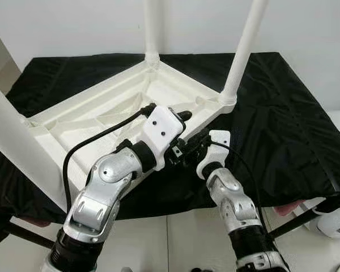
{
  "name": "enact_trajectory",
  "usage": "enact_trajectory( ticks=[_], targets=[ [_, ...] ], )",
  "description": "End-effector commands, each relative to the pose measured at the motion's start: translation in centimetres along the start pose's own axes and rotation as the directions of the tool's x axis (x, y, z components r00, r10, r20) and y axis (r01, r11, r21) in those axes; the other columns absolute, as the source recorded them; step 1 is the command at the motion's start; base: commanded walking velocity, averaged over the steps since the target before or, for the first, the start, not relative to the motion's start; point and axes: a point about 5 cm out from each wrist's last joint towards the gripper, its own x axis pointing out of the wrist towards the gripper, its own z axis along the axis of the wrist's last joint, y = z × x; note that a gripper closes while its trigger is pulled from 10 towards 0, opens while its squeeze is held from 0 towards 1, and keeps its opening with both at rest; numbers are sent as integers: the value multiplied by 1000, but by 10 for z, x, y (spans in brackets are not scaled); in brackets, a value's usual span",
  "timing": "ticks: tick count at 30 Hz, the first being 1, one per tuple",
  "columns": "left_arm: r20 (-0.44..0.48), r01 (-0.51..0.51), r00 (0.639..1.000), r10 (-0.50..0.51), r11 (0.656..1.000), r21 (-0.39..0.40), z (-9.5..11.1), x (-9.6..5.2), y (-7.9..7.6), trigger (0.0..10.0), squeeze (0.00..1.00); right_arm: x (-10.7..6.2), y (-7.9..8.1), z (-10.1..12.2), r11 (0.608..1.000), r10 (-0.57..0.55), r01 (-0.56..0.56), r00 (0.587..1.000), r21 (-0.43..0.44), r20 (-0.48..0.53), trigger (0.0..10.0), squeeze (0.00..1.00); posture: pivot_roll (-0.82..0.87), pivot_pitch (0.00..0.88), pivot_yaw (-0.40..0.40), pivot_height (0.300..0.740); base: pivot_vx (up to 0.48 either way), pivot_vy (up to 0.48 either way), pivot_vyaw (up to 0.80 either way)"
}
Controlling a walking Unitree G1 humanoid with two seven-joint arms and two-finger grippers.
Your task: Building children table
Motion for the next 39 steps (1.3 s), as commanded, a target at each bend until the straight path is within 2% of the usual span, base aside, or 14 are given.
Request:
enact_trajectory(
  ticks=[1, 4, 6, 10, 15, 19, 24, 26, 27, 35, 39],
  targets=[
    [-5, -30, 1000, 30, 999, -11, 2, -3, 0, 10000, 0, 2, 1, -6, 1000, -10, 9, 999, -22, -36, 10000, 0, -32, 148, 10, 740, 0, 0, 0],
    [-6, -38, 999, 38, 999, -24, 7, -4, -2, 10000, 0, 10, 1, -3, 994, -30, 25, 999, -110, -43, 10000, 0, -36, 162, 7, 740, 0, 0, 0],
    [-6, -39, 999, 39, 999, -26, 7, -4, -2, 10000, 0, 11, 1, -3, 992, -29, 23, 999, -121, -44, 10000, 0, -36, 162, 7, 740, 0, 0, 0],
    [-2, -47, 999, 47, 998, -35, 9, -4, -3, 10000, 0, 14, -3, -3, 967, -38, 24, 998, -254, -50, 10000, 0, -38, 178, -1, 740, 0, 0, 0],
    [-2, -57, 998, 57, 997, -49, 12, -3, -4, 10000, 0, 15, -9, -3, 952, -41, 20, 997, -307, -62, 10000, 0, -40, 196, -6, 740, 0, 0, 0],
    [-7, -58, 998, 58, 997, -55, 13, -4, -6, 10000, 0, 17, -16, -6, 950, -59, 32, 995, -310, -77, 10000, 0, -42, 204, -7, 740, 0, 0, 0],
    [-13, -61, 998, 61, 997, -57, 13, -5, -6, 10000, 0, 18, -26, -12, 960, -125, 93, 987, -265, -106, 10000, 0, -42, 213, -6, 740, 0, 0, 0],
    [-14, -62, 998, 62, 996, -57, 14, -5, -6, 10000, 0, 18, -27, -16, 965, -146, 115, 982, -234, -119, 10000, 0, -39, 216, -6, 740, 0, 0, 0],
    [-16, -65, 998, 64, 996, -58, 14, -6, -5, 10000, 0, 16, -25, -22, 973, -167, 139, 976, -186, -141, 10000, 0, -38, 218, -3, 740, 0, 0, 0],
    [-19, -66, 998, 65, 996, -62, 15, -7, -6, 10000, 0, 21, -22, -28, 977, -182, 162, 972, -139, -148, 10000, 0, -42, 221, 5, 740, 0, 0, 0],
    [-13, -60, 998, 59, 996, -69, 17, -5, -8, 10000, 0, 33, -24, -21, 976, -193, 176, 972, -125, -132, 10000, 0, -42, 223, 5, 740, 0, 0, 0]
  ],
)
